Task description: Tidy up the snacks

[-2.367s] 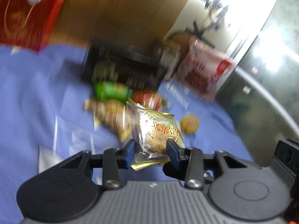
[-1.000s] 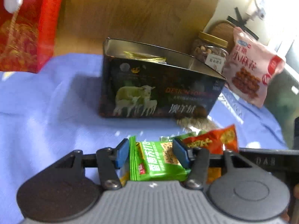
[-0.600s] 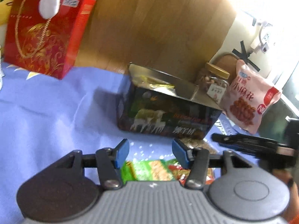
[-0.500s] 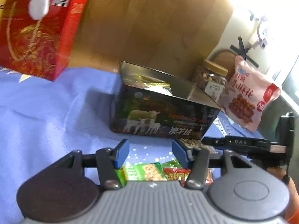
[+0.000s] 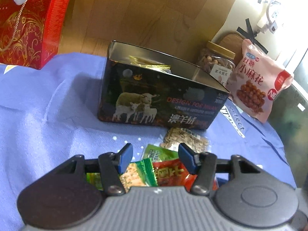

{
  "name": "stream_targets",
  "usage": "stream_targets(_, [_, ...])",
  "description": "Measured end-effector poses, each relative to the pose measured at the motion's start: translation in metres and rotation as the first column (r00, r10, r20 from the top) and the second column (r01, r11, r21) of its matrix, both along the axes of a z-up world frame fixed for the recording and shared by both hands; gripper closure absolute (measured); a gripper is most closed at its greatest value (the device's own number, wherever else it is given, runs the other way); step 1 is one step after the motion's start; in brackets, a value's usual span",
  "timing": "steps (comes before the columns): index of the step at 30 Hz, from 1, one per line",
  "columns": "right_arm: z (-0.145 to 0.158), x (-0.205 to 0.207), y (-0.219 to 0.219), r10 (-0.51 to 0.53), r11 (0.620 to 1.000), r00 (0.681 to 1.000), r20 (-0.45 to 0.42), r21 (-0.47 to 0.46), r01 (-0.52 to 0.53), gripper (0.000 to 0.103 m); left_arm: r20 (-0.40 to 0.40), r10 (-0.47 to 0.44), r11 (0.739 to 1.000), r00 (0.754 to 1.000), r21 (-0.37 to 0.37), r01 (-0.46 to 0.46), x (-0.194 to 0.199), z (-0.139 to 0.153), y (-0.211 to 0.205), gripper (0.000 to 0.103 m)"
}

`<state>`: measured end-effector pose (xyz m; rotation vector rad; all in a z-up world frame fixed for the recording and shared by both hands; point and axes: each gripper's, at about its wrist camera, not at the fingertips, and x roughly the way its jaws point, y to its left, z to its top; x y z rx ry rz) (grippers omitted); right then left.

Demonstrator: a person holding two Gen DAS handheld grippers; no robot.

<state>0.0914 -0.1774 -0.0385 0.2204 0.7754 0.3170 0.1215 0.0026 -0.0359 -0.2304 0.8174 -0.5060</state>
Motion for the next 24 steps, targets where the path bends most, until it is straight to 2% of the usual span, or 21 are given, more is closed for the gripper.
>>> stream_targets(4, [0.001, -0.011, -0.022, -0.051, 0.99, 0.999, 0.014, 0.13, 0.049, 0.065, 0.023, -0.017, 0.999, 1.0, -0.027, 0.018, 0.0, 0.01, -0.001, 0.05])
stream_targets(6, [0.006, -0.02, -0.039, -0.11, 0.979, 0.993, 0.046, 0.18, 0.1, 0.065, 0.037, -0.038, 0.999, 0.999, -0.006, 0.039, 0.003, 0.015, -0.011, 0.05])
stream_targets(9, [0.019, -0.032, -0.07, -0.225, 0.947, 0.97, 0.091, 0.256, 0.195, 0.065, 0.029, -0.1, 0.994, 0.995, 0.054, 0.099, 0.014, 0.012, -0.036, 0.05])
stream_targets(12, [0.025, -0.046, -0.105, -0.353, 0.902, 0.928, 0.114, 0.306, 0.306, 0.065, -0.007, -0.121, 0.984, 0.993, 0.132, 0.121, 0.029, -0.001, -0.059, 0.05])
stream_targets(15, [0.019, -0.053, -0.132, -0.428, 0.868, 0.9, 0.08, 0.314, 0.385, 0.065, 0.04, -0.137, 0.97, 0.99, 0.209, 0.126, 0.029, -0.01, -0.073, 0.049])
stream_targets(18, [0.006, -0.057, -0.141, -0.443, 0.851, 0.896, 0.039, 0.333, 0.406, 0.065, 0.05, -0.179, 0.963, 0.983, 0.213, 0.164, 0.018, -0.01, -0.083, 0.049])
stream_targets(22, [-0.008, -0.055, -0.137, -0.424, 0.856, 0.905, 0.014, 0.331, 0.397, 0.065, 0.058, -0.271, 0.941, 0.961, 0.228, 0.251, -0.007, -0.008, -0.102, 0.047])
stream_targets(24, [-0.018, -0.058, -0.137, -0.419, 0.855, 0.908, 0.01, 0.34, 0.391, 0.066, 0.054, -0.279, 0.938, 0.959, 0.227, 0.261, -0.014, -0.005, -0.104, 0.049])
